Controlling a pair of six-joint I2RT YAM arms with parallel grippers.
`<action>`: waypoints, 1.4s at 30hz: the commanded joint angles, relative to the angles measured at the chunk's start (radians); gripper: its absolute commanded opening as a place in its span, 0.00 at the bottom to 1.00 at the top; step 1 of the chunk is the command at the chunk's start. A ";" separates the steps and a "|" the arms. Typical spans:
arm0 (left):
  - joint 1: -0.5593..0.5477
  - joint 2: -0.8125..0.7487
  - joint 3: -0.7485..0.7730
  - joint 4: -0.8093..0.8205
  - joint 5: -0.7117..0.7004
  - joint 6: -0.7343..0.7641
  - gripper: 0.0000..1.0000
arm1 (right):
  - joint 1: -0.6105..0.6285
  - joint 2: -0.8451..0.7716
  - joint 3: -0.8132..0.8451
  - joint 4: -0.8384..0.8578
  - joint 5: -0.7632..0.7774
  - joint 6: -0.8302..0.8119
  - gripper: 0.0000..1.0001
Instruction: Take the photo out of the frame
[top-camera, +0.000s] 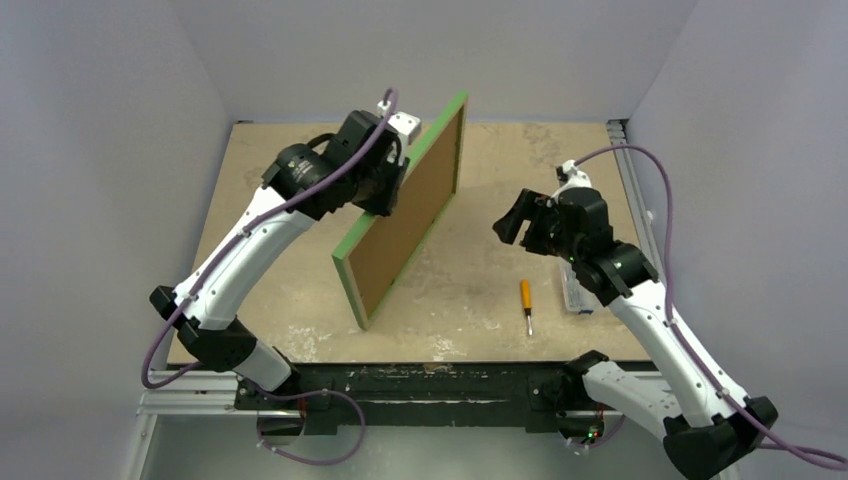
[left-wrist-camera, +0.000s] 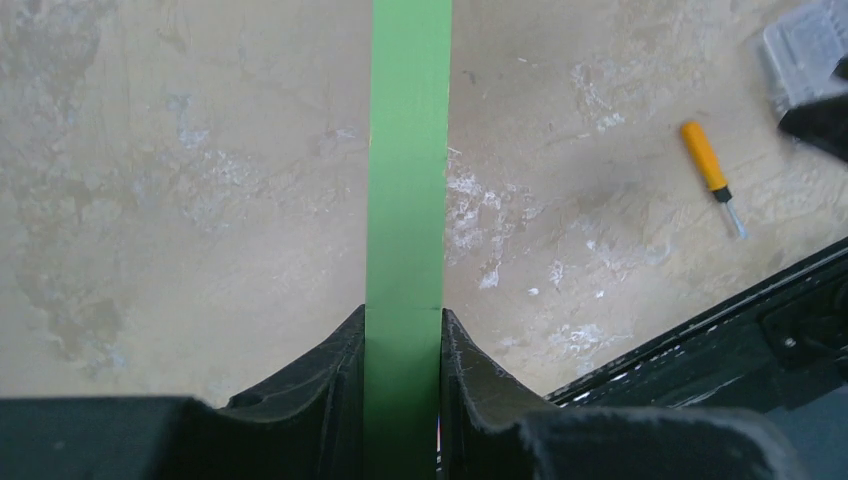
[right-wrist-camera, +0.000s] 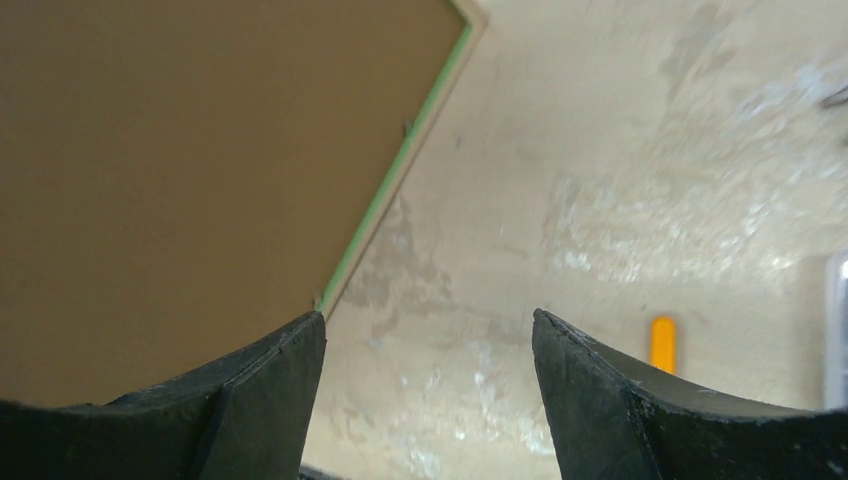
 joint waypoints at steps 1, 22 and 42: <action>0.149 -0.096 -0.018 0.113 0.177 -0.094 0.00 | 0.004 0.022 -0.061 0.090 -0.185 -0.009 0.74; 0.672 -0.324 -0.828 0.421 0.517 -0.224 0.00 | 0.035 0.303 -0.256 0.283 -0.365 -0.048 0.76; 0.687 -0.171 -1.185 0.518 0.251 -0.454 0.00 | 0.085 0.459 -0.270 0.244 -0.190 -0.076 0.76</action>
